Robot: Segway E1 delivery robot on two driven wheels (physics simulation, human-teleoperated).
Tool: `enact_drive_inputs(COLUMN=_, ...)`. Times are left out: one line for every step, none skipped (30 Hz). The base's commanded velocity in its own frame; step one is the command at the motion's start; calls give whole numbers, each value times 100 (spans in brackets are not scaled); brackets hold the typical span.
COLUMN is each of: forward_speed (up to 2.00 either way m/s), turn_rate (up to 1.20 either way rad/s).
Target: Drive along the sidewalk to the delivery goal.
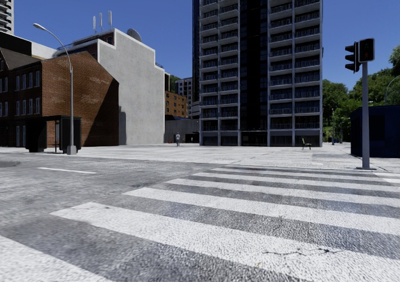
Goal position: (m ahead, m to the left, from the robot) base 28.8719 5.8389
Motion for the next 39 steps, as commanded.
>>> enact_drive_inputs(forward_speed=0, turn_rate=0)
enact_drive_inputs(forward_speed=0, turn_rate=0)
enact_drive_inputs(forward_speed=0, turn_rate=0)
enact_drive_inputs(forward_speed=0, turn_rate=0)
enact_drive_inputs(forward_speed=0, turn_rate=0)
enact_drive_inputs(forward_speed=0, turn_rate=0)
enact_drive_inputs(forward_speed=0, turn_rate=0)
enact_drive_inputs(forward_speed=0, turn_rate=0)
enact_drive_inputs(forward_speed=0, turn_rate=0)
enact_drive_inputs(forward_speed=0, turn_rate=0)
enact_drive_inputs(forward_speed=0, turn_rate=0)
enact_drive_inputs(forward_speed=0, turn_rate=0)
enact_drive_inputs(forward_speed=0, turn_rate=0)
enact_drive_inputs(forward_speed=0, turn_rate=0)
enact_drive_inputs(forward_speed=0, turn_rate=0)
enact_drive_inputs(forward_speed=0, turn_rate=0)
enact_drive_inputs(forward_speed=0, turn_rate=0)
enact_drive_inputs(forward_speed=0, turn_rate=0)
enact_drive_inputs(forward_speed=0, turn_rate=0)
enact_drive_inputs(forward_speed=0, turn_rate=0)
enact_drive_inputs(forward_speed=0, turn_rate=0)
enact_drive_inputs(forward_speed=0, turn_rate=0)
enact_drive_inputs(forward_speed=0, turn_rate=0)
enact_drive_inputs(forward_speed=0, turn_rate=0)
enact_drive_inputs(forward_speed=0, turn_rate=0)
enact_drive_inputs(forward_speed=0, turn_rate=0)
enact_drive_inputs(forward_speed=0, turn_rate=0)
enact_drive_inputs(forward_speed=0, turn_rate=0)
enact_drive_inputs(forward_speed=0, turn_rate=0)
enact_drive_inputs(forward_speed=0, turn_rate=0)
enact_drive_inputs(forward_speed=5, turn_rate=0)
enact_drive_inputs(forward_speed=26, turn_rate=0)
enact_drive_inputs(forward_speed=37, turn_rate=0)
enact_drive_inputs(forward_speed=41, turn_rate=0)
enact_drive_inputs(forward_speed=41, turn_rate=0)
enact_drive_inputs(forward_speed=42, turn_rate=0)
enact_drive_inputs(forward_speed=43, turn_rate=0)
enact_drive_inputs(forward_speed=43, turn_rate=-9)
enact_drive_inputs(forward_speed=44, turn_rate=-13)
